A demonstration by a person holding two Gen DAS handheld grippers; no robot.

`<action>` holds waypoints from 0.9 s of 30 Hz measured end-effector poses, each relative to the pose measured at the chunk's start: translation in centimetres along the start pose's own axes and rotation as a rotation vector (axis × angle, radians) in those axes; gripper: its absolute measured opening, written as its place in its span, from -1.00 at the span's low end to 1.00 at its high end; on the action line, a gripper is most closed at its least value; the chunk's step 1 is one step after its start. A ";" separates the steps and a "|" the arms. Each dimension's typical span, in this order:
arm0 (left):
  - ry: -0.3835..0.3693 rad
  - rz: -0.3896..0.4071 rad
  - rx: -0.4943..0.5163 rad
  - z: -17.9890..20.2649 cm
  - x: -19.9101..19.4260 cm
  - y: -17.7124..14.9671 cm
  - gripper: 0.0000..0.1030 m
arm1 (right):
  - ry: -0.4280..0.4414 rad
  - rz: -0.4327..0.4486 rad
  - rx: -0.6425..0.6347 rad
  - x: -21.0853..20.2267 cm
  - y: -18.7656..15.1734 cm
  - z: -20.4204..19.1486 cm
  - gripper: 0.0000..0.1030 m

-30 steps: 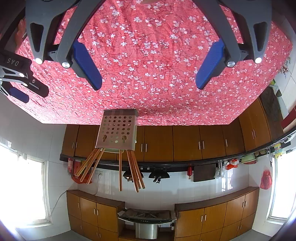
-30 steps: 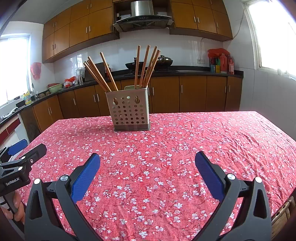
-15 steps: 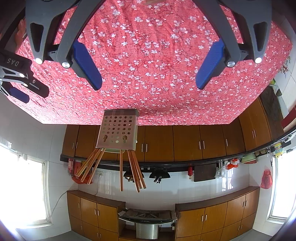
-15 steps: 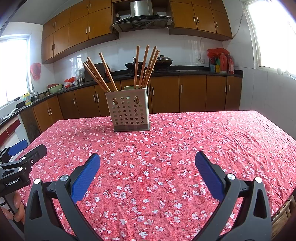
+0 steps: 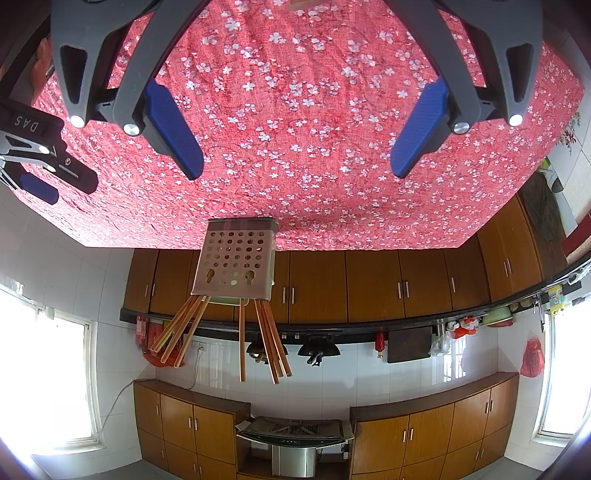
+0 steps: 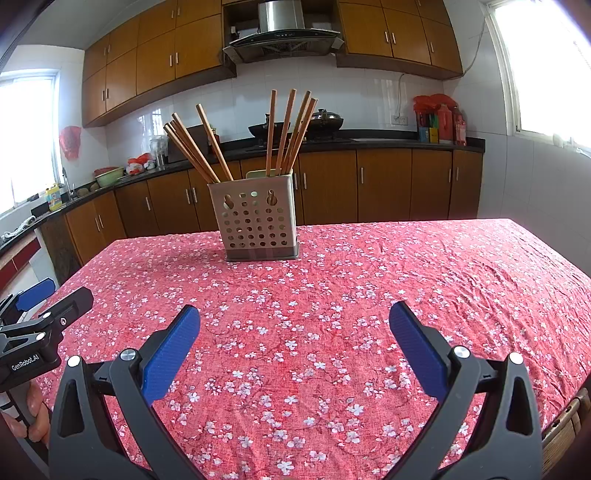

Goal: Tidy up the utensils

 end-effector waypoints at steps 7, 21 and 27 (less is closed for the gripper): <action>-0.002 -0.001 0.002 0.1 0.0 0.0 0.92 | 0.000 -0.001 0.000 0.0 0.0 0.0 0.97; -0.003 -0.002 0.002 0.1 0.1 0.0 0.92 | -0.006 -0.009 0.005 0.4 -0.4 -0.4 0.97; -0.004 -0.003 0.002 0.1 0.1 0.0 0.92 | -0.006 -0.010 0.006 0.4 -0.4 -0.4 0.97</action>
Point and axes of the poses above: each gripper's, at about its wrist camera, not at the fingertips, and x roughly the way its jaws point, z to its right, y to its top, the point moved 3 cm from there along x, roughly the way its jaws point, and after that the axes turned 2 degrees about x, right-handed, at the moved point
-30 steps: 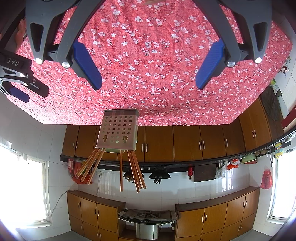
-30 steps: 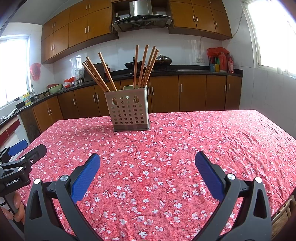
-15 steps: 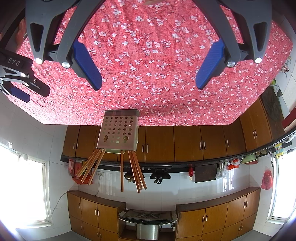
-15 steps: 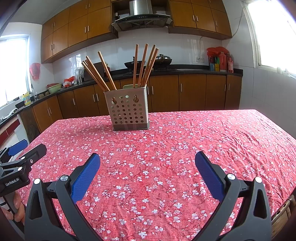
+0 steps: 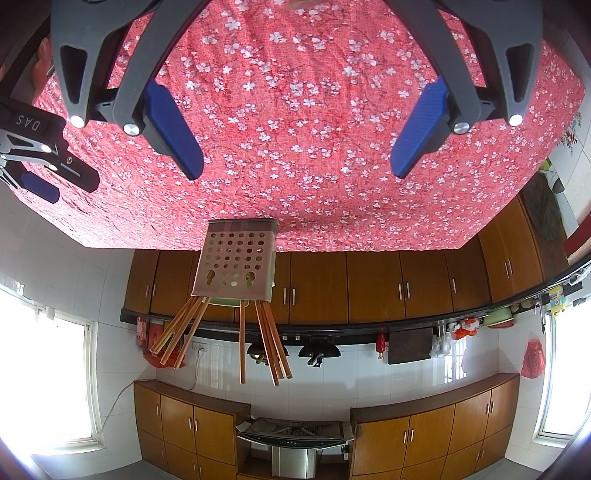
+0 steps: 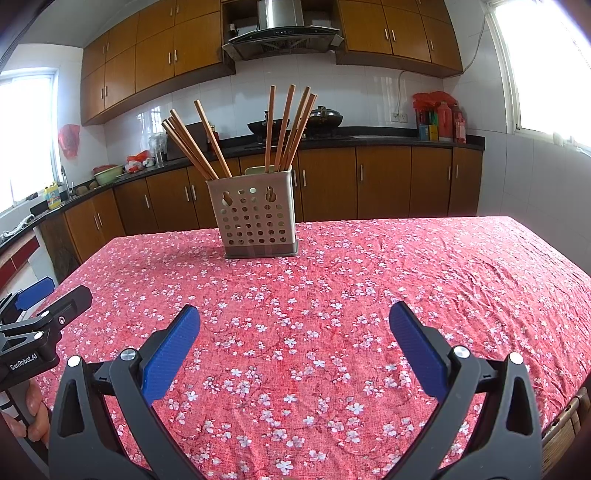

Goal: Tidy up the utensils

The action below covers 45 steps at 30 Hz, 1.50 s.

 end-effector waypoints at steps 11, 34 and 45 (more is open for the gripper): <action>-0.001 -0.002 -0.001 0.1 0.1 -0.1 0.92 | -0.002 -0.003 0.005 0.1 -0.1 -0.1 0.97; -0.001 -0.011 -0.006 0.1 0.4 -0.4 0.92 | -0.005 -0.006 0.010 0.2 -0.1 -0.1 0.97; 0.007 -0.009 -0.004 -0.1 0.5 -0.4 0.92 | -0.005 -0.007 0.012 0.2 -0.1 0.0 0.97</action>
Point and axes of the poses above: each gripper's, at about its wrist camera, not at the fingertips, and x roughly the way its jaws point, z to its right, y to its top, the point moved 3 cm from there along x, roughly the way its jaws point, and after that the axes turned 2 degrees about x, right-handed, at the moved point
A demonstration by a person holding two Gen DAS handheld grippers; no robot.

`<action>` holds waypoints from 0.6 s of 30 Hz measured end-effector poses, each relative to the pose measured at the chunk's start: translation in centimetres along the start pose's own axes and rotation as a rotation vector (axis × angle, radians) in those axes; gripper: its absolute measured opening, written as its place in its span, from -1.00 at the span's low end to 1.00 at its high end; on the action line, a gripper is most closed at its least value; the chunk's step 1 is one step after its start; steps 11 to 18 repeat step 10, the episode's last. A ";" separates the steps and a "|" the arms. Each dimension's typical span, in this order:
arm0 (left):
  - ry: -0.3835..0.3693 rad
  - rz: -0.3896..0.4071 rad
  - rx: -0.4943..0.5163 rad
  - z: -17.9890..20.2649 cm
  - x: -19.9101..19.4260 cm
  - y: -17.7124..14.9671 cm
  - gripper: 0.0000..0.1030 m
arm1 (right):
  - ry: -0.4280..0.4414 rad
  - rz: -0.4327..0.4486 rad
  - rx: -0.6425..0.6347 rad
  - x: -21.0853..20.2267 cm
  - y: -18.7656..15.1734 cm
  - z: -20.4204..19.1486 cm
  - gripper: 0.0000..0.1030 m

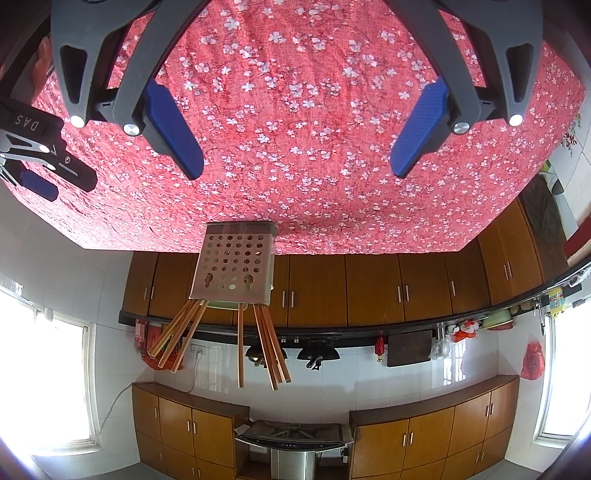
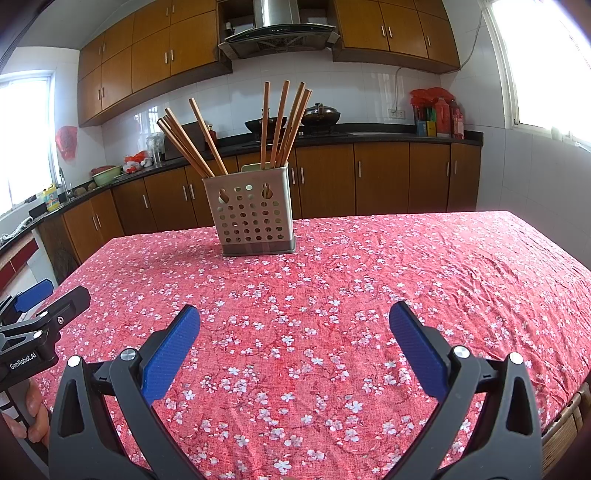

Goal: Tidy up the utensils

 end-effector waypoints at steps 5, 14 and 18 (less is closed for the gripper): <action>-0.001 -0.008 -0.004 0.0 0.1 0.0 0.92 | 0.000 0.000 0.000 0.0 0.0 0.0 0.97; -0.002 -0.012 -0.006 -0.1 0.2 0.1 0.92 | 0.000 0.000 0.000 0.0 0.1 0.0 0.97; -0.002 -0.012 -0.006 -0.1 0.2 0.1 0.92 | 0.000 0.000 0.000 0.0 0.1 0.0 0.97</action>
Point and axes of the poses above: each gripper's, at about its wrist camera, not at the fingertips, and x roughly the way its jaws point, z to its right, y to its top, the point moved 3 cm from there along x, roughly the way its jaws point, and after that the axes turned 2 degrees about x, right-handed, at the moved point
